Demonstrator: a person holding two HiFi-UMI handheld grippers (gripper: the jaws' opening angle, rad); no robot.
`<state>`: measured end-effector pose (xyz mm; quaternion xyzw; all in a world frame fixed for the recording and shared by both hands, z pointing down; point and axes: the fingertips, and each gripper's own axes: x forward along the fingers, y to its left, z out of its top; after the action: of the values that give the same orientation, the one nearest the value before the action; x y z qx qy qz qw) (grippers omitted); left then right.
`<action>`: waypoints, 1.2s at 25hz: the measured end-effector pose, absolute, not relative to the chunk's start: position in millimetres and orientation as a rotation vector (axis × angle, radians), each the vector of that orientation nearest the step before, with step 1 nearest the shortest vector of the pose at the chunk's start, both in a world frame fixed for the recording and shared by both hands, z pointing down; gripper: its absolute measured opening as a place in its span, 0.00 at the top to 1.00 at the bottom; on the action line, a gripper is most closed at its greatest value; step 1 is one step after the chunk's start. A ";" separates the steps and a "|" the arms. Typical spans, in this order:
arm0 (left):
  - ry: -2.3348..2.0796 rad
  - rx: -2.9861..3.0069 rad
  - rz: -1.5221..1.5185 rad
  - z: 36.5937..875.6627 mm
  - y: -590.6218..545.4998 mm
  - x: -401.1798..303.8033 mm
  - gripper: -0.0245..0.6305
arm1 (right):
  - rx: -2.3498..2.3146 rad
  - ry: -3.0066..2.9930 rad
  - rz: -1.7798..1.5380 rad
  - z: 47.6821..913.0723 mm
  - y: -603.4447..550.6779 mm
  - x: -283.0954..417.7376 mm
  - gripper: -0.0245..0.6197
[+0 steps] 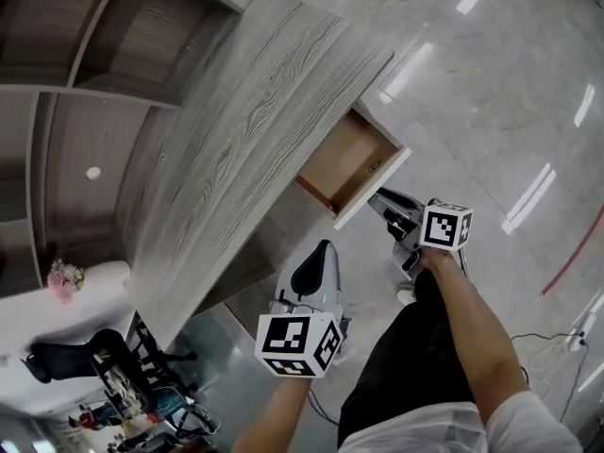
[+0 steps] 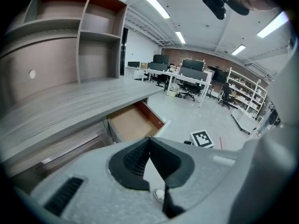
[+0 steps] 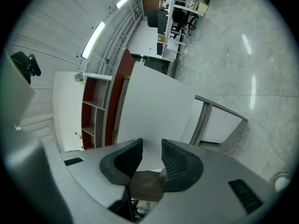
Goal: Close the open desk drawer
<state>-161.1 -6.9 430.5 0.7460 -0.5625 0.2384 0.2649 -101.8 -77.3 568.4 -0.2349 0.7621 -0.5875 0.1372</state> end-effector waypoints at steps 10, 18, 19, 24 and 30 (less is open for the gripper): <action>-1.554 1.970 0.565 383.4 26.1 -181.0 0.96 | -0.790 2.538 -1.579 471.7 -24.8 -102.9 0.83; -1.625 1.977 0.411 334.7 45.5 -180.4 0.96 | -0.765 3.038 -1.106 363.2 8.9 -116.2 0.92; -1.632 1.984 0.392 328.6 48.5 -177.1 0.96 | -0.739 3.076 -1.055 349.5 14.1 -119.2 0.92; -1.621 2.007 0.338 299.7 89.6 -165.9 0.96 | -0.673 3.217 -0.846 294.8 68.7 -132.4 0.93; -1.688 1.998 0.247 273.4 119.1 -174.1 0.96 | -0.670 3.275 -0.712 258.8 99.1 -138.6 0.95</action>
<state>-174.1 119.1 273.4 0.7355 -0.6213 0.0910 0.2546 -138.6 99.1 258.8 -0.1942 0.9491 -0.2063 -0.1375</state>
